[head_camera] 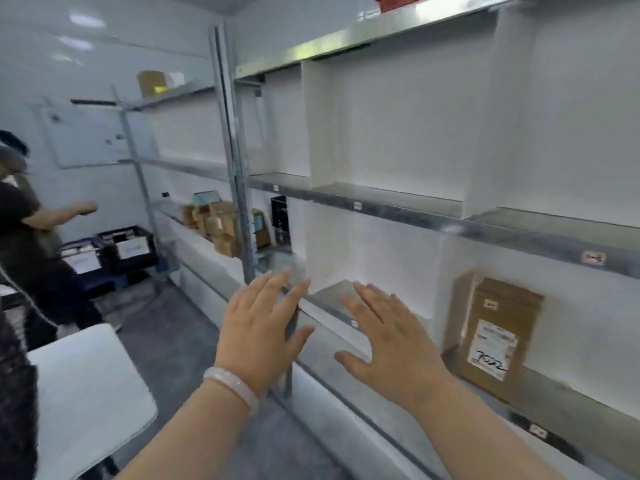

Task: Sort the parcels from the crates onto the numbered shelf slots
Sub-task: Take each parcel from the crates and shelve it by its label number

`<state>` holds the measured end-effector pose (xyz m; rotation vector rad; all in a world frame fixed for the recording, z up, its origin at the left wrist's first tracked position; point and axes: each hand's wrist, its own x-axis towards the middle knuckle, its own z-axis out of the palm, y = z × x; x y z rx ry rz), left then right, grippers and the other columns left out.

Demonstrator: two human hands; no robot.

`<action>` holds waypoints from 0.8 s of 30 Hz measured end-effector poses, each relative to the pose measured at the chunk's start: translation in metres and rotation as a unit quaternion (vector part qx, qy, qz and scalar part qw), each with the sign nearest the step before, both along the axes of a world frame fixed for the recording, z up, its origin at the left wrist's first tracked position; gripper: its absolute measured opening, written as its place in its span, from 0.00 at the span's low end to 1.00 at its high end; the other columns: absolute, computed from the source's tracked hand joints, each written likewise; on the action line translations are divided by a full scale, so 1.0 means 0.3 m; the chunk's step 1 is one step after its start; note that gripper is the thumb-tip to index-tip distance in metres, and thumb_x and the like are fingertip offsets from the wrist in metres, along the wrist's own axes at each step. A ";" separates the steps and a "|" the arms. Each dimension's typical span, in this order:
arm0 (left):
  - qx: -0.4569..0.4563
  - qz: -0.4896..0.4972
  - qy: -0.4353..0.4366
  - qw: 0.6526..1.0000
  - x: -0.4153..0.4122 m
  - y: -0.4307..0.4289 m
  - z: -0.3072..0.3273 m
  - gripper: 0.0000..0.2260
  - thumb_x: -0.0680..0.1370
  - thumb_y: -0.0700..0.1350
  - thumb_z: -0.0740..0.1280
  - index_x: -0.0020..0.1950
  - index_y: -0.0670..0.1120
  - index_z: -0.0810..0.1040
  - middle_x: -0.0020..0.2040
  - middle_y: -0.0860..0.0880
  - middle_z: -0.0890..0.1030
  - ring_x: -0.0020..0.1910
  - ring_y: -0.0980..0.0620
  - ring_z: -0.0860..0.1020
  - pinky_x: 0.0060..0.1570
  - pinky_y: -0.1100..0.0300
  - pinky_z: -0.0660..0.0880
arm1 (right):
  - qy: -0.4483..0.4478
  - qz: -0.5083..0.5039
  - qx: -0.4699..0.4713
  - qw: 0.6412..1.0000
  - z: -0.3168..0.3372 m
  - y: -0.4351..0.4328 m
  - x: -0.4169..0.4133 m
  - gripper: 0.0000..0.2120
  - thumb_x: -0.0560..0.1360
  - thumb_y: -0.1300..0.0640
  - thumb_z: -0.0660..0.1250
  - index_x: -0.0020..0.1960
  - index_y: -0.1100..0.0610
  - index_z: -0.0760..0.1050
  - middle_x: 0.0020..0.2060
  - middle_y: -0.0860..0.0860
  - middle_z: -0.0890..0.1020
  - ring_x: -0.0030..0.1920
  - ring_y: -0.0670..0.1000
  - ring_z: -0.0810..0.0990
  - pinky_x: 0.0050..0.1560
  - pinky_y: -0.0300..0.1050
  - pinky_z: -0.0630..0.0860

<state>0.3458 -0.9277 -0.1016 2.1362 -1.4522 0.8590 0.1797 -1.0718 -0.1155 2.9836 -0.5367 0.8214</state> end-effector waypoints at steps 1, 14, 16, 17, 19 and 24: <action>0.008 0.029 0.008 1.000 0.055 0.082 -0.015 0.31 0.70 0.57 0.75 0.70 0.50 0.75 0.69 0.44 0.75 0.67 0.40 0.74 0.64 0.40 0.71 | 0.005 0.021 0.008 1.000 -0.012 0.054 0.079 0.39 0.72 0.32 0.55 0.78 0.43 0.49 0.78 0.46 0.53 0.77 0.48 0.49 0.76 0.48 0.44; 0.014 0.301 0.067 0.951 0.547 0.905 -0.159 0.31 0.70 0.60 0.74 0.72 0.53 0.73 0.70 0.47 0.75 0.68 0.43 0.73 0.64 0.41 0.72 | 0.054 0.310 0.002 0.949 -0.096 0.681 0.954 0.38 0.75 0.33 0.57 0.78 0.43 0.45 0.78 0.46 0.51 0.78 0.47 0.45 0.77 0.50 0.48; 0.011 0.330 0.078 0.941 0.625 0.987 -0.172 0.31 0.71 0.61 0.72 0.72 0.54 0.71 0.70 0.48 0.74 0.69 0.44 0.72 0.65 0.42 0.71 | 0.052 0.341 0.002 0.939 -0.102 0.757 1.077 0.38 0.75 0.34 0.58 0.78 0.43 0.46 0.78 0.46 0.52 0.78 0.47 0.46 0.77 0.49 0.47; 0.012 0.345 0.081 0.935 0.666 1.020 -0.176 0.31 0.72 0.61 0.71 0.73 0.54 0.71 0.71 0.48 0.74 0.69 0.44 0.72 0.65 0.42 0.71 | 0.049 0.354 0.002 0.934 -0.105 0.790 1.140 0.38 0.75 0.34 0.58 0.78 0.43 0.46 0.78 0.47 0.52 0.78 0.47 0.46 0.77 0.49 0.47; 0.018 0.379 0.087 0.921 0.749 1.079 -0.187 0.31 0.71 0.61 0.71 0.72 0.55 0.71 0.70 0.49 0.74 0.69 0.45 0.72 0.65 0.44 0.70 | 0.045 0.377 0.006 0.925 -0.116 0.847 1.266 0.37 0.75 0.34 0.58 0.78 0.43 0.46 0.78 0.46 0.53 0.78 0.47 0.47 0.77 0.48 0.46; 0.034 0.432 0.144 0.890 0.965 1.221 -0.232 0.30 0.75 0.62 0.67 0.76 0.58 0.65 0.75 0.52 0.67 0.74 0.47 0.65 0.71 0.45 0.65 | 0.052 0.426 0.043 0.902 -0.136 0.972 1.564 0.36 0.75 0.36 0.59 0.78 0.43 0.49 0.77 0.46 0.56 0.77 0.47 0.51 0.77 0.49 0.51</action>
